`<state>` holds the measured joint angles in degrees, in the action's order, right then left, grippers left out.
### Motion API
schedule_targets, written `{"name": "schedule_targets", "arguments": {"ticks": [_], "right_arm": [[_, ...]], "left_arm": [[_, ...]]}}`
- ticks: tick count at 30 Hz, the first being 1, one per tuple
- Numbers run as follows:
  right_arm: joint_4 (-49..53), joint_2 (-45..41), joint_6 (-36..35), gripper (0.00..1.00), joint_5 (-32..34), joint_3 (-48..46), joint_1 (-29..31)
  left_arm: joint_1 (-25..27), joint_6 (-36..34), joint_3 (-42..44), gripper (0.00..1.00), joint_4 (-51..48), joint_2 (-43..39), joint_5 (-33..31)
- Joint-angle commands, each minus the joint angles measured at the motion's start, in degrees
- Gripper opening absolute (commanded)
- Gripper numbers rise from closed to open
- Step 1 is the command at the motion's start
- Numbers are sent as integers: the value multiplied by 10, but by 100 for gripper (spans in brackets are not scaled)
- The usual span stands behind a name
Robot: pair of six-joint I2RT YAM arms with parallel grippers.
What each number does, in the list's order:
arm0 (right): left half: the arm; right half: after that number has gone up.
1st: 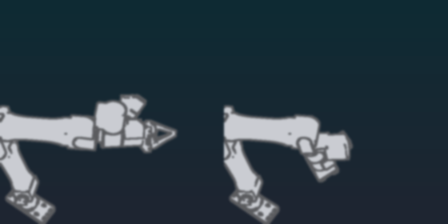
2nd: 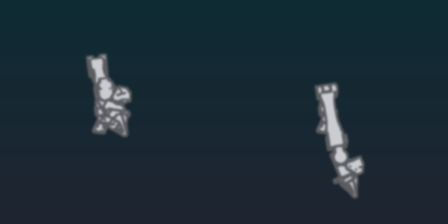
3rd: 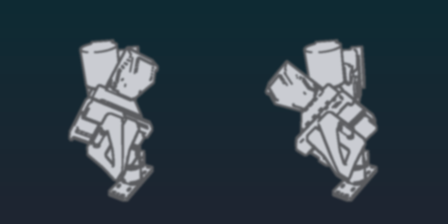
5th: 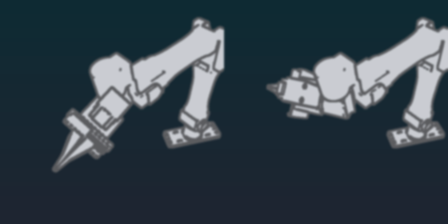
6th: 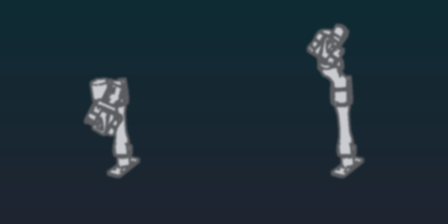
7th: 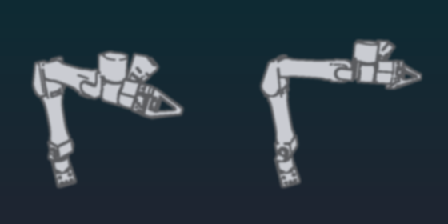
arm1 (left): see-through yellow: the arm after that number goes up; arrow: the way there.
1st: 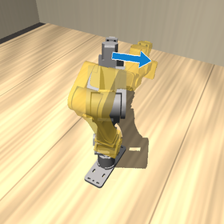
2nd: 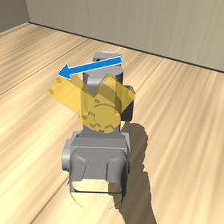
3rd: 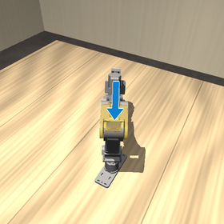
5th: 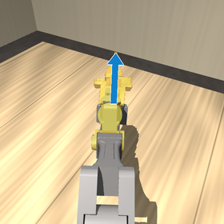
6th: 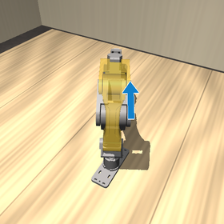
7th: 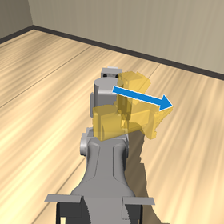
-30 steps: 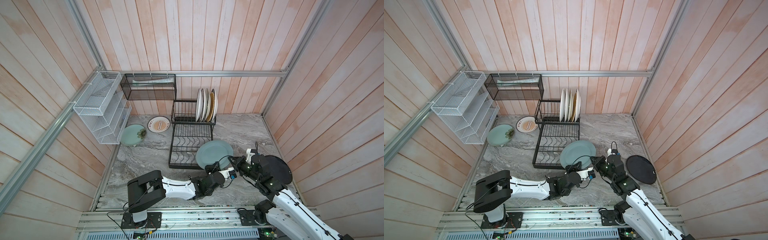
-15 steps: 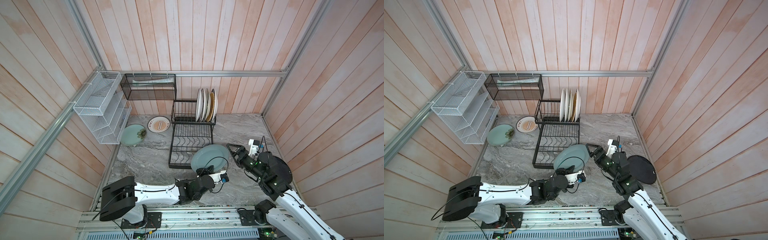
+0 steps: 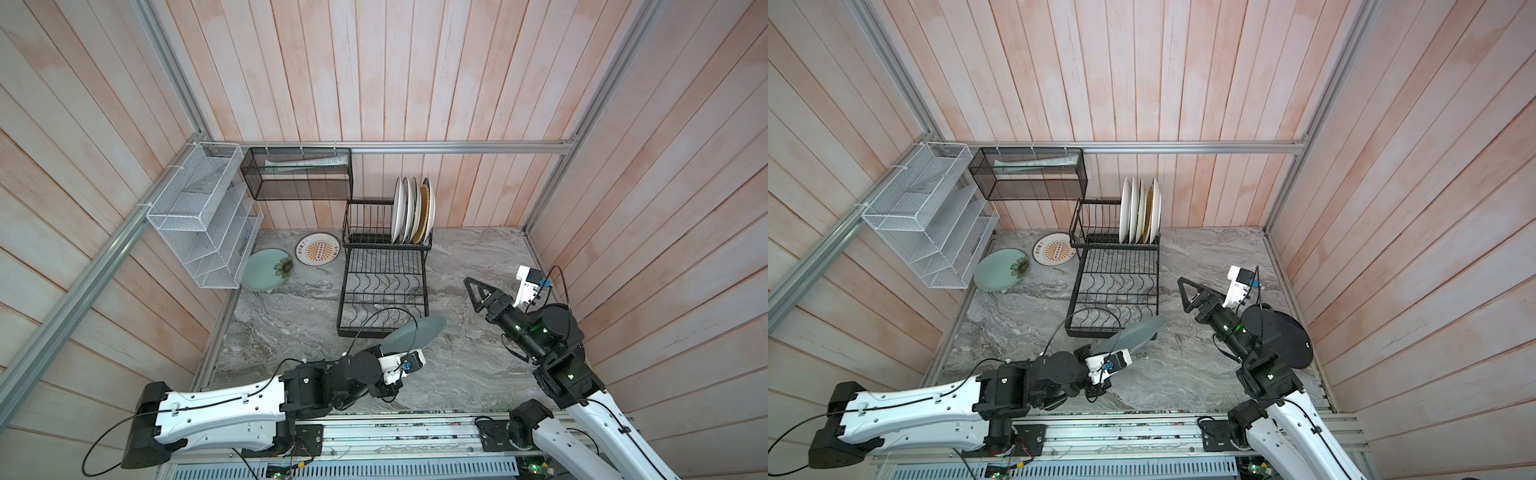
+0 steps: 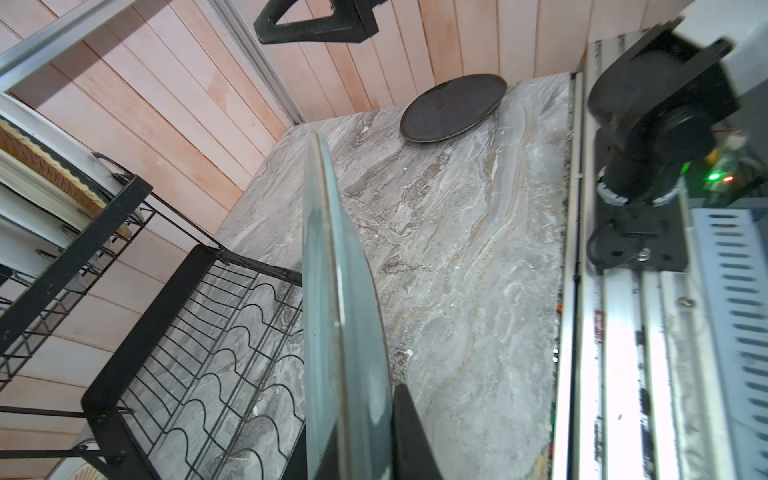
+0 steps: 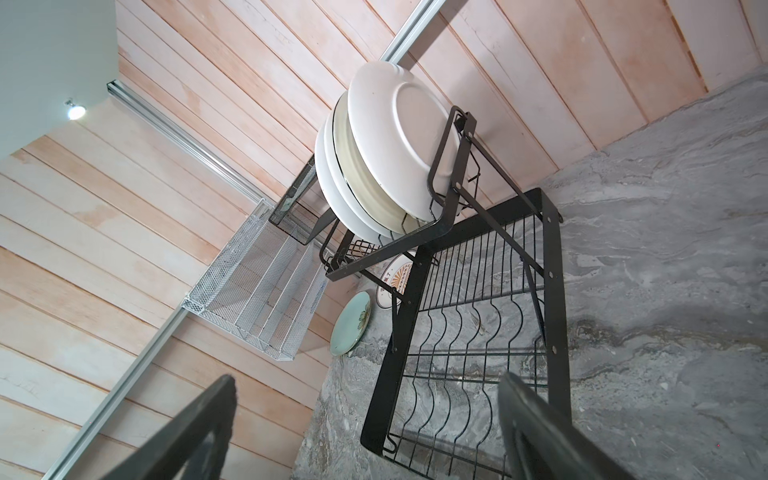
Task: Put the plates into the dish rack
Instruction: 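Carry the teal plate with the left gripper toward the rack while the right gripper withdraws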
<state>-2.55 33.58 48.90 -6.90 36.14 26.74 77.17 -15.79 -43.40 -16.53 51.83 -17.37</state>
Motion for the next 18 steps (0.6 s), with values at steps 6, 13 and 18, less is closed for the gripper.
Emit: {"name": "schedule_targets", "arguments": {"ticks": [6,13,18], "right_arm": [[-13,-29,-38,98,-18,-37,0],[-28,-35,-33,98,-41,-65,0],[-40,-42,-33,98,-61,-86,0]], "left_arm": [[2,55,-78,0,65,-122,29],[1,52,-140,0,172,-107,-23],[-4,14,-200,0,240,-54,-94]]}}
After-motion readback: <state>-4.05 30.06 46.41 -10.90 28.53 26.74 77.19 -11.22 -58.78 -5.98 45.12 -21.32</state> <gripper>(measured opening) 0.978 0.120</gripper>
